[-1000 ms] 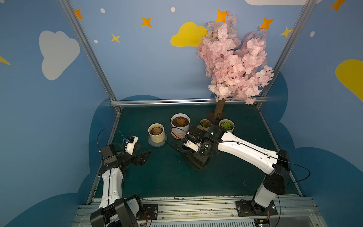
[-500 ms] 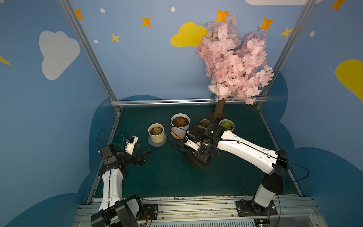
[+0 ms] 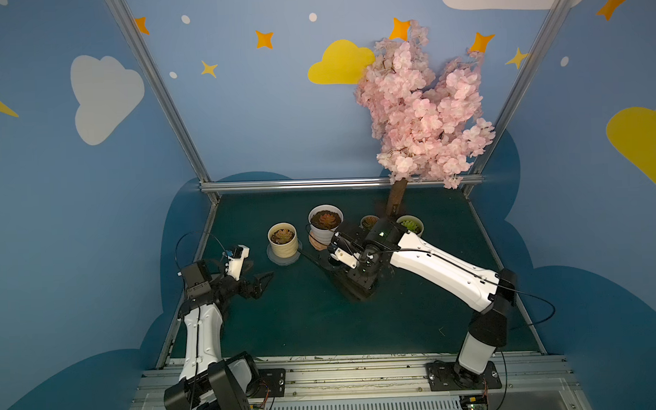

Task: Water the succulent around the soil edge
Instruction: Water the soil of the potted plant with water.

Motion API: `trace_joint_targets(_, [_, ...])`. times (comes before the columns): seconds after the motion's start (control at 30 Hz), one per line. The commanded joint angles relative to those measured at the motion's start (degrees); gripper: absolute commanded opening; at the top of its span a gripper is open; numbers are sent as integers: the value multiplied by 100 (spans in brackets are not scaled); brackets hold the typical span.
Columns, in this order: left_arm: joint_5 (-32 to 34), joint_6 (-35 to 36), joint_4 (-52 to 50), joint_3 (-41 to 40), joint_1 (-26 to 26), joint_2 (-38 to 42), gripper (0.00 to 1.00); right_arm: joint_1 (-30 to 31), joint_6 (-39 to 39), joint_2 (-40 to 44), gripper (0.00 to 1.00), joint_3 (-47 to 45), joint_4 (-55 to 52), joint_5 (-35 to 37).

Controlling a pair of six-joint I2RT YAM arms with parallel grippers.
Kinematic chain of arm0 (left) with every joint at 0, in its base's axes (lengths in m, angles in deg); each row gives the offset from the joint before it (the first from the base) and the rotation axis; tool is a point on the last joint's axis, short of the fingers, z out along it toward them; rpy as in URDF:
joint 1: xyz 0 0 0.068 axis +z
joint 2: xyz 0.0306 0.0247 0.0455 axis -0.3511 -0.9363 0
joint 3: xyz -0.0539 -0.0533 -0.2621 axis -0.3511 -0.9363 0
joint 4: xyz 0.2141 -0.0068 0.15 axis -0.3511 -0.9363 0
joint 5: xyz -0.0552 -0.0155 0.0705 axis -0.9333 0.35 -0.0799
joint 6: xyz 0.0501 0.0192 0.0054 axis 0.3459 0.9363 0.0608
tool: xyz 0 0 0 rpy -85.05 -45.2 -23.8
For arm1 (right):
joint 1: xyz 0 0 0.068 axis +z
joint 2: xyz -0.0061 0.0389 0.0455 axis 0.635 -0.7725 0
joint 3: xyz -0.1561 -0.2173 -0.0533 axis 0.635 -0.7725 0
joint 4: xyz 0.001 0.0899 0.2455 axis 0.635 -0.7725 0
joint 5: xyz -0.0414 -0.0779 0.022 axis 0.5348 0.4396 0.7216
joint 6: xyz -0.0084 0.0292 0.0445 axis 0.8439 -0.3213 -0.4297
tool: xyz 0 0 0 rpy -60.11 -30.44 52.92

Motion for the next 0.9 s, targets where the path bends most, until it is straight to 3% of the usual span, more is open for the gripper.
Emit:
trace_joint_targets(0.0, [-126, 89, -103, -4, 9, 66, 100, 0, -32, -64, 0, 273, -132, 59])
trace_joint_targets(0.87, [-126, 111, -104, -47, -3, 143, 100, 63, -51, -234, 0, 668, -389, 106])
